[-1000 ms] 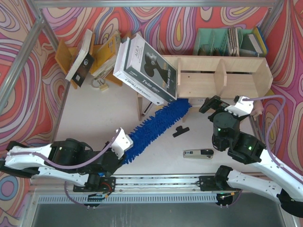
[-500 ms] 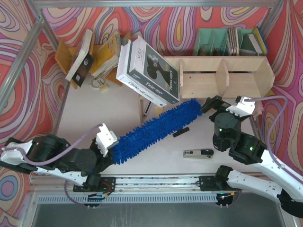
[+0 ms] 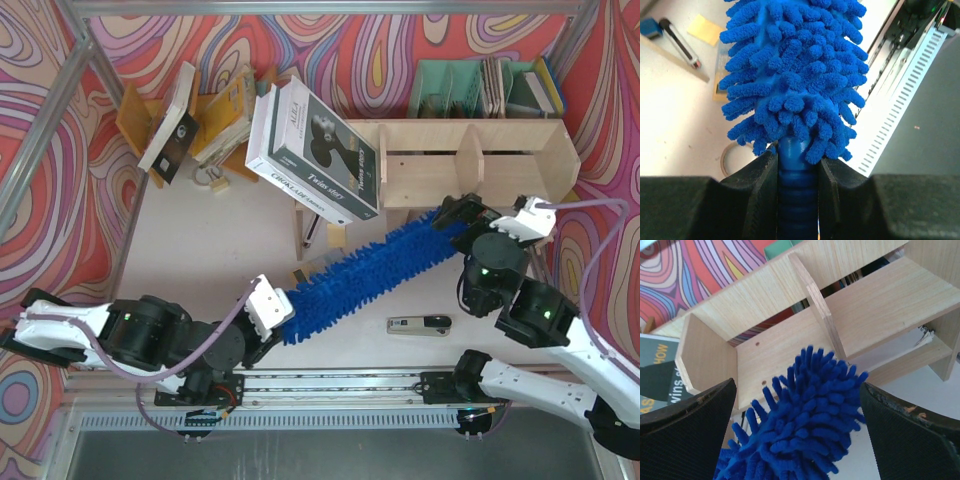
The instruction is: Dust the bookshelf with a duster
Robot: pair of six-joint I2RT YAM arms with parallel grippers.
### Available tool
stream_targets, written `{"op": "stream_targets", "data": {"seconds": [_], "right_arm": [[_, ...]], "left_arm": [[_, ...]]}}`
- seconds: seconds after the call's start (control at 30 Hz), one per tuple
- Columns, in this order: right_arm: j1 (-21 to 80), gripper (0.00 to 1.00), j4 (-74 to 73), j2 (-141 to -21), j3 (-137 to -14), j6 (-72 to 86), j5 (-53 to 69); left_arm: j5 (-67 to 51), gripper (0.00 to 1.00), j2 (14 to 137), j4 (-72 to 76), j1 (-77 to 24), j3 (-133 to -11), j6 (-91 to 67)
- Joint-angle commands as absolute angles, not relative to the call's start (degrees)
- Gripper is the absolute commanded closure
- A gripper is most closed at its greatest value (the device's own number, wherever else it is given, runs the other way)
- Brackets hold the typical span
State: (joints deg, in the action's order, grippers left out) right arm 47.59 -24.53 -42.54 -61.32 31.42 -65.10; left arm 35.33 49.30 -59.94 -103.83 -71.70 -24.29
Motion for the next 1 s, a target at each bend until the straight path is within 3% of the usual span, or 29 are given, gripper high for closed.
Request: {"op": "stream_targets", "data": {"seconds": [0.0, 0.1, 0.6, 0.97], "right_arm": [[47.39, 0.01, -23.28, -41.82, -64.98, 27.66, -65.74], [47.41, 0.01, -22.01, -42.66, -66.35, 25.68, -65.79], [47.4, 0.01, -20.98, -42.86, -65.42, 25.82, -65.06], [47.46, 0.01, -19.13, -42.96, -62.37, 25.66, -65.41]], "left_arm": [[39.85, 1.0, 51.01, -47.32, -103.77, -70.8, -16.95], [38.18, 1.0, 52.6, -43.27, -102.5, -70.6, -14.03], [11.45, 1.0, 64.64, -35.74, -77.42, -73.97, -6.69], [3.78, 1.0, 68.71, -31.45, -74.48, -69.41, -6.67]]}}
